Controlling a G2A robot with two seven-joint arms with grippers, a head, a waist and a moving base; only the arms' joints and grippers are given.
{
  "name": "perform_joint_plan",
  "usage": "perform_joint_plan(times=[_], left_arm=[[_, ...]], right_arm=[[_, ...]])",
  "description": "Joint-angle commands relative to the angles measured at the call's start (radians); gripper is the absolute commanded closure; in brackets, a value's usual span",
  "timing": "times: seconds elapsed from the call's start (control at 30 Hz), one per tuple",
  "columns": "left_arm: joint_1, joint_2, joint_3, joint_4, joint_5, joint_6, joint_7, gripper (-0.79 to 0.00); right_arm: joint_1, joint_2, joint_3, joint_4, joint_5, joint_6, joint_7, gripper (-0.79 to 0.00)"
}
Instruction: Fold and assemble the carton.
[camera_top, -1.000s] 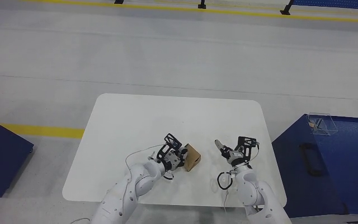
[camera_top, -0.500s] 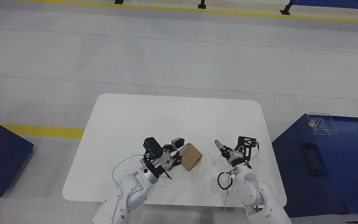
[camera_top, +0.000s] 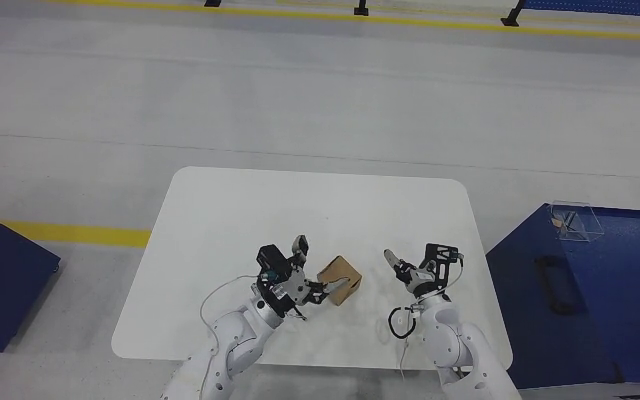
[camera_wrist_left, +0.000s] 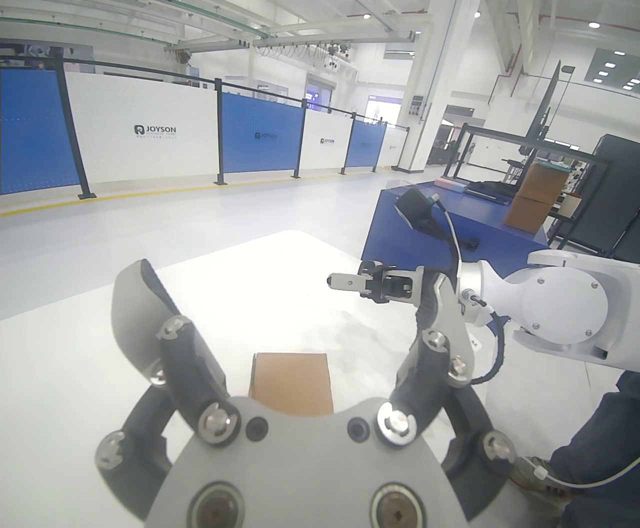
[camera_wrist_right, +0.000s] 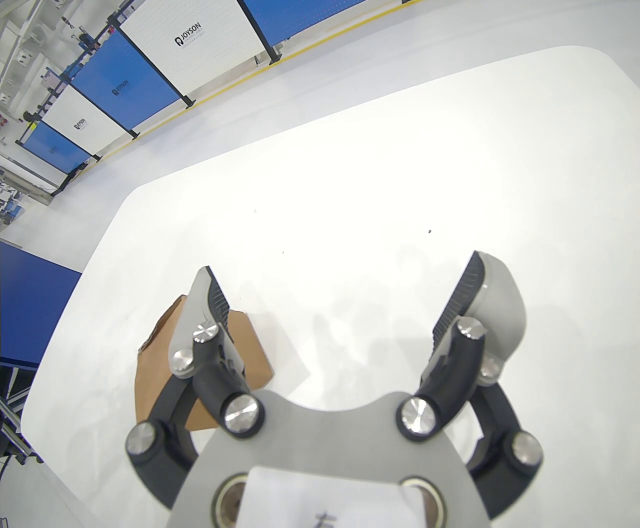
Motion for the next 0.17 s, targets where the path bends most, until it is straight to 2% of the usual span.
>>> perform_joint_plan(times=[0.0, 0.13], left_arm=[[0.0, 0.0, 0.0, 0.0, 0.0, 0.0, 0.0, -0.784], [0.0, 0.0, 0.0, 0.0, 0.0, 0.0, 0.0, -0.784]], right_arm=[[0.0, 0.0, 0.0, 0.0, 0.0, 0.0, 0.0, -0.785], [0.0, 0.0, 0.0, 0.0, 0.0, 0.0, 0.0, -0.784]])
